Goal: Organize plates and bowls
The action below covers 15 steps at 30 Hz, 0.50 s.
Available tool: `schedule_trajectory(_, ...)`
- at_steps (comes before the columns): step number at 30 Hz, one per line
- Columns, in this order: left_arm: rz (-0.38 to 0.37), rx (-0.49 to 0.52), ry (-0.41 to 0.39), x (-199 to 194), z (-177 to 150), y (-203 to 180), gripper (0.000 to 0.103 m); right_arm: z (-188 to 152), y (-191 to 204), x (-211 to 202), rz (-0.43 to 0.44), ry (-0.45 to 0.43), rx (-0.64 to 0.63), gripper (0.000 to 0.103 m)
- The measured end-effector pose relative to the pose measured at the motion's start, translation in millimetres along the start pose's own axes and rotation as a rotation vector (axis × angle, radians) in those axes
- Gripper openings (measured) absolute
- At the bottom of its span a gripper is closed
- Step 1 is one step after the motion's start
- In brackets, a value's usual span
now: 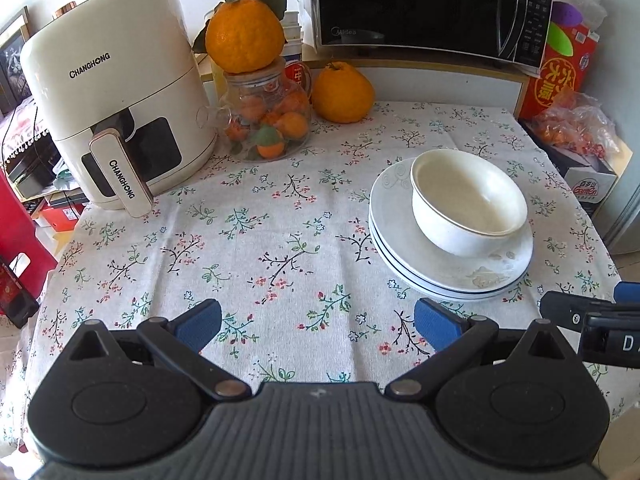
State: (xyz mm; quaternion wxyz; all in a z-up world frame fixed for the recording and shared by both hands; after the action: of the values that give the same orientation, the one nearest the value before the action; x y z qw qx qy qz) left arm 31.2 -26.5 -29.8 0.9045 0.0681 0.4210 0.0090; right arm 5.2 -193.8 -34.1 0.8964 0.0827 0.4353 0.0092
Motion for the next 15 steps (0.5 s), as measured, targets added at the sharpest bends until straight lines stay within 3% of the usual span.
schedule_trajectory(15,0.03,-0.019,-0.011,-2.3,-0.6,3.8,0.103,-0.9,7.3,0.2,0.004,-0.001,-0.03,0.092)
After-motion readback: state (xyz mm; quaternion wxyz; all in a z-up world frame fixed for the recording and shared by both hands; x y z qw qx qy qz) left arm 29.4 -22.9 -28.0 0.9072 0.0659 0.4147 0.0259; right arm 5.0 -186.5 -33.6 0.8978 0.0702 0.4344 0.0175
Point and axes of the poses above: each gripper's, at about its wrist camera, not at the fingertips, and x roughly the way its jaws point, y to its left, z to its top, the point moved 5 cm from there along x, roughly the way its jaws point, and after that the axes turned 5 degrees about z, right-handed, at the moved point
